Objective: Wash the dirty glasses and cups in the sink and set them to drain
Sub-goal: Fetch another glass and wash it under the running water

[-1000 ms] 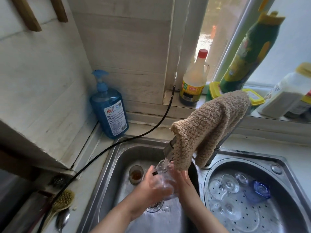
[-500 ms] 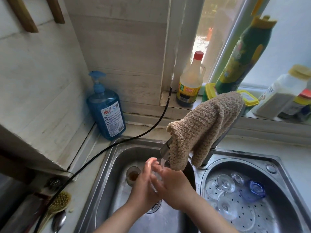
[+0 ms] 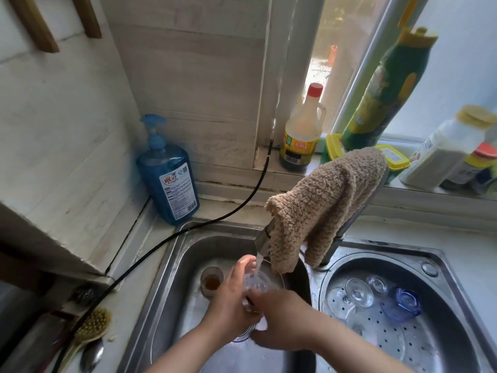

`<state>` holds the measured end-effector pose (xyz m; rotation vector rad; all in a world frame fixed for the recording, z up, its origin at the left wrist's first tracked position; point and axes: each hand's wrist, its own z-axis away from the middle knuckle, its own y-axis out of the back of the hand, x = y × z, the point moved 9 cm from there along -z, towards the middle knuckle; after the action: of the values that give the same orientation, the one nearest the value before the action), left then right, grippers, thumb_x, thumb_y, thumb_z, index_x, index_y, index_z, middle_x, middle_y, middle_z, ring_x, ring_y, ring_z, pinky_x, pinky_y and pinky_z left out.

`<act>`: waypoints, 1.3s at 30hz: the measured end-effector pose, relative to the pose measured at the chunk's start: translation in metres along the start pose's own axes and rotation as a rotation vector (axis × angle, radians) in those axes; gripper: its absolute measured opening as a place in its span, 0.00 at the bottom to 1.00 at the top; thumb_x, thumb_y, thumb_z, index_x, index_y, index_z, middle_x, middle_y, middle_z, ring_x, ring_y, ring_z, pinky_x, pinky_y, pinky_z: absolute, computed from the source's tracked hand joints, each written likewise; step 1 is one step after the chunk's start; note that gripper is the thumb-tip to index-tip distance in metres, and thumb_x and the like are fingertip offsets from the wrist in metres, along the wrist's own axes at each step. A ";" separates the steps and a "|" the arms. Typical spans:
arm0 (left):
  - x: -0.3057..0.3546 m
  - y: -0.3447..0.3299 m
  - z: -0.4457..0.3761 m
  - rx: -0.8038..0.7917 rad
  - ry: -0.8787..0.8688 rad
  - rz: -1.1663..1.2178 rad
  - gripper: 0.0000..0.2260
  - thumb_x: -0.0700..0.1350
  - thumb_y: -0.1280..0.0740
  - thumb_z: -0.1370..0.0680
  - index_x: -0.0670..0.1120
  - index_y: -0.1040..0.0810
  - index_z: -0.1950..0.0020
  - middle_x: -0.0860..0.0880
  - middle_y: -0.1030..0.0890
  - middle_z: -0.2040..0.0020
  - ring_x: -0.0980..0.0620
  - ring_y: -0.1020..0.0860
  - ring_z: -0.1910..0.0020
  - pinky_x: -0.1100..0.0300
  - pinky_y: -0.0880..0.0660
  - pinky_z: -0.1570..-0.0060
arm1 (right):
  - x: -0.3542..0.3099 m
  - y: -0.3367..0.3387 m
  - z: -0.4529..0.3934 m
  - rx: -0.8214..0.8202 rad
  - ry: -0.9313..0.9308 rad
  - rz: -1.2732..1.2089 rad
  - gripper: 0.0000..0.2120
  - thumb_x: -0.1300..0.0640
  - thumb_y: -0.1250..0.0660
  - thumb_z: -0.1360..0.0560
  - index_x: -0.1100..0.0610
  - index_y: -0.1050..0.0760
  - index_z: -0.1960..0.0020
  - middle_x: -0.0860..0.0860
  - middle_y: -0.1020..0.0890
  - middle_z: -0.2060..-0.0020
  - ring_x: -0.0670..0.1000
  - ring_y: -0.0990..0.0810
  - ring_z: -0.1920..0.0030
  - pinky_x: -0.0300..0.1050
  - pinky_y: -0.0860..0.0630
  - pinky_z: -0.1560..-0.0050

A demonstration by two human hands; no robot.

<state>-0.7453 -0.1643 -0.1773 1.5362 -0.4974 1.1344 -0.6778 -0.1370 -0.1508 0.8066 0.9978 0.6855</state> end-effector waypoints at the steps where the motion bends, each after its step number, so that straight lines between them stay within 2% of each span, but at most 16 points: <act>1: -0.002 -0.004 0.002 0.006 0.014 0.011 0.38 0.39 0.25 0.34 0.65 0.44 0.38 0.66 0.34 0.39 0.64 0.31 0.39 0.83 0.40 0.48 | -0.003 -0.004 -0.004 -0.019 -0.065 -0.235 0.20 0.54 0.35 0.29 0.54 0.30 0.38 0.49 0.21 0.47 0.49 0.23 0.45 0.41 0.29 0.45; 3: -0.009 -0.007 0.004 0.034 0.034 0.034 0.36 0.41 0.27 0.33 0.65 0.43 0.37 0.66 0.34 0.39 0.63 0.30 0.39 0.82 0.40 0.46 | 0.001 -0.006 -0.017 0.020 -0.154 -0.627 0.25 0.53 0.35 0.33 0.56 0.29 0.37 0.47 0.21 0.49 0.43 0.23 0.48 0.37 0.27 0.45; 5: -0.014 -0.008 0.005 0.004 0.034 -0.015 0.39 0.42 0.25 0.34 0.64 0.44 0.34 0.62 0.31 0.37 0.62 0.29 0.38 0.80 0.38 0.45 | 0.019 -0.009 -0.022 0.059 -0.291 -0.797 0.28 0.49 0.37 0.38 0.54 0.26 0.40 0.46 0.20 0.52 0.45 0.21 0.51 0.44 0.25 0.43; 7: -0.020 -0.008 0.003 -0.022 0.036 -0.030 0.41 0.43 0.23 0.35 0.64 0.44 0.33 0.60 0.30 0.36 0.62 0.29 0.38 0.77 0.35 0.43 | 0.021 -0.005 -0.017 0.100 -0.313 -0.686 0.23 0.46 0.37 0.34 0.51 0.27 0.40 0.46 0.20 0.51 0.48 0.21 0.49 0.48 0.24 0.43; 10: -0.022 -0.005 -0.002 -0.012 0.031 0.030 0.41 0.48 0.24 0.38 0.69 0.44 0.35 0.64 0.31 0.36 0.65 0.28 0.38 0.72 0.31 0.41 | 0.007 0.001 -0.010 0.134 -0.150 -0.313 0.17 0.46 0.44 0.21 0.53 0.29 0.37 0.52 0.20 0.46 0.52 0.22 0.46 0.47 0.28 0.45; 13: -0.024 -0.010 -0.001 -0.121 0.086 0.120 0.41 0.49 0.22 0.40 0.70 0.41 0.35 0.64 0.28 0.38 0.65 0.26 0.41 0.68 0.27 0.42 | 0.006 0.010 -0.008 0.215 -0.094 -0.224 0.14 0.48 0.45 0.19 0.54 0.26 0.55 0.48 0.19 0.62 0.47 0.23 0.61 0.46 0.31 0.55; 17: -0.024 -0.025 0.009 -0.366 0.238 0.406 0.32 0.57 0.22 0.37 0.55 0.30 0.36 0.54 0.21 0.41 0.55 0.24 0.39 0.54 0.26 0.38 | 0.028 0.017 -0.004 0.325 -0.222 -0.664 0.17 0.48 0.36 0.23 0.51 0.26 0.68 0.45 0.27 0.77 0.40 0.30 0.75 0.34 0.32 0.69; 20: -0.023 -0.023 0.016 -0.378 0.394 0.532 0.26 0.68 0.37 0.28 0.54 0.27 0.38 0.53 0.21 0.43 0.52 0.22 0.41 0.55 0.25 0.40 | 0.048 0.000 0.002 0.382 -0.370 -1.067 0.16 0.50 0.33 0.24 0.57 0.23 0.68 0.48 0.27 0.77 0.43 0.30 0.77 0.34 0.33 0.74; 22: -0.031 -0.020 0.018 -0.308 0.472 0.551 0.27 0.68 0.41 0.27 0.50 0.23 0.40 0.50 0.18 0.45 0.49 0.21 0.43 0.58 0.24 0.44 | 0.054 -0.019 0.004 0.358 -0.435 -1.285 0.16 0.49 0.30 0.27 0.61 0.21 0.65 0.56 0.23 0.72 0.50 0.26 0.71 0.40 0.28 0.67; 24: -0.037 -0.026 0.021 -0.267 0.533 0.595 0.29 0.67 0.37 0.27 0.43 0.22 0.41 0.45 0.16 0.50 0.46 0.19 0.49 0.56 0.25 0.48 | 0.054 -0.042 0.004 0.321 -0.474 -1.543 0.18 0.49 0.29 0.28 0.67 0.19 0.57 0.63 0.19 0.62 0.59 0.22 0.62 0.50 0.25 0.56; 26: -0.043 -0.038 0.027 -0.262 0.620 0.625 0.25 0.64 0.34 0.26 0.44 0.19 0.44 0.42 0.17 0.56 0.47 0.21 0.57 0.56 0.27 0.55 | 0.057 -0.059 0.011 0.350 -0.548 -1.627 0.16 0.52 0.32 0.26 0.66 0.19 0.53 0.64 0.17 0.56 0.61 0.18 0.57 0.51 0.23 0.52; 30: -0.066 -0.055 0.046 -0.121 0.823 0.603 0.17 0.57 0.36 0.22 0.44 0.18 0.54 0.48 0.21 0.70 0.52 0.24 0.70 0.64 0.31 0.68 | 0.066 -0.060 0.048 0.449 -0.553 -1.221 0.12 0.44 0.35 0.25 0.47 0.22 0.45 0.46 0.19 0.47 0.40 0.22 0.46 0.31 0.27 0.51; 32: -0.069 -0.067 0.061 -0.096 0.928 0.636 0.18 0.57 0.34 0.23 0.41 0.21 0.58 0.47 0.26 0.76 0.51 0.28 0.76 0.65 0.35 0.72 | 0.051 -0.059 0.061 0.361 -0.412 -1.023 0.24 0.31 0.33 0.34 0.39 0.26 0.41 0.39 0.23 0.42 0.34 0.26 0.42 0.27 0.30 0.47; 34: -0.070 -0.085 0.064 -0.050 0.981 0.730 0.22 0.57 0.30 0.26 0.37 0.19 0.52 0.44 0.21 0.70 0.48 0.22 0.70 0.63 0.28 0.66 | 0.043 -0.057 0.071 0.363 -0.302 -0.716 0.37 0.26 0.30 0.42 0.38 0.33 0.37 0.37 0.28 0.39 0.33 0.29 0.39 0.29 0.32 0.41; 36: -0.061 -0.104 0.063 -0.084 1.006 0.757 0.25 0.60 0.30 0.28 0.37 0.18 0.48 0.44 0.20 0.64 0.47 0.21 0.62 0.58 0.26 0.59 | 0.044 -0.048 0.083 0.439 -0.269 -0.543 0.36 0.32 0.27 0.42 0.37 0.38 0.38 0.37 0.30 0.40 0.33 0.30 0.40 0.30 0.31 0.42; 39: -0.027 -0.125 0.047 -0.230 0.907 0.709 0.19 0.54 0.37 0.21 0.44 0.25 0.66 0.51 0.27 0.77 0.54 0.28 0.78 0.68 0.31 0.73 | 0.070 -0.025 0.120 0.584 -0.362 -0.543 0.30 0.40 0.25 0.41 0.37 0.34 0.43 0.36 0.27 0.46 0.34 0.27 0.45 0.29 0.30 0.47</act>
<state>-0.6390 -0.1760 -0.2610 0.5058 -0.5124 2.0654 -0.5379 -0.1257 -0.1662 1.0559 1.0279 -0.2333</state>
